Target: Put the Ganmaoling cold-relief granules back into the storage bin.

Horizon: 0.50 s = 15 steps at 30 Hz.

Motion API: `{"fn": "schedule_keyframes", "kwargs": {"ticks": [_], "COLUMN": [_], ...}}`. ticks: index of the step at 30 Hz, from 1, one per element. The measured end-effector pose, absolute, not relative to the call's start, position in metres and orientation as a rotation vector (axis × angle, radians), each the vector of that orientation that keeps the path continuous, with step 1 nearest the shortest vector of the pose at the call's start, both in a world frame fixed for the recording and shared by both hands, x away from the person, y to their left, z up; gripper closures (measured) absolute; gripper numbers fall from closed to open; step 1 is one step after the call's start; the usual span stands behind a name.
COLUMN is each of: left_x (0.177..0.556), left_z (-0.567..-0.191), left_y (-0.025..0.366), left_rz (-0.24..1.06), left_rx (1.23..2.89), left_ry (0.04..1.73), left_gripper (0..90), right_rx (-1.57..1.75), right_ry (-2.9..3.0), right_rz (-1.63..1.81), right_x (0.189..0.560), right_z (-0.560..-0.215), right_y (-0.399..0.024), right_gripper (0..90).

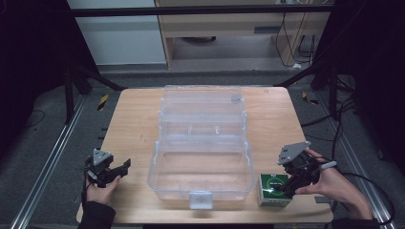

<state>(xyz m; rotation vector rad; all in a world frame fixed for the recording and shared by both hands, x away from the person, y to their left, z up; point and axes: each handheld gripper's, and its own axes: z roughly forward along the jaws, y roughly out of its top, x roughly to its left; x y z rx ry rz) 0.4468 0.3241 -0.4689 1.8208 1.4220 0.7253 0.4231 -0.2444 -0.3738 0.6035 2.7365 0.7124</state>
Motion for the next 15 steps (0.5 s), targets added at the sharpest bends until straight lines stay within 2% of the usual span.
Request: {"fn": "schedule_keyframes", "kwargs": {"ticks": [15], "left_x": [0.447], "left_z": [-0.469], "left_y": [0.324], "left_rz": [0.733], "left_rx": [1.826], "left_ry": [1.421], "left_gripper": [28.3], "right_rx": [0.559], "right_ry": [2.835], "right_rz": [0.595], "right_x": [0.421], "right_z": [-0.393], "right_y": [-0.236], "right_gripper": [1.9]}}
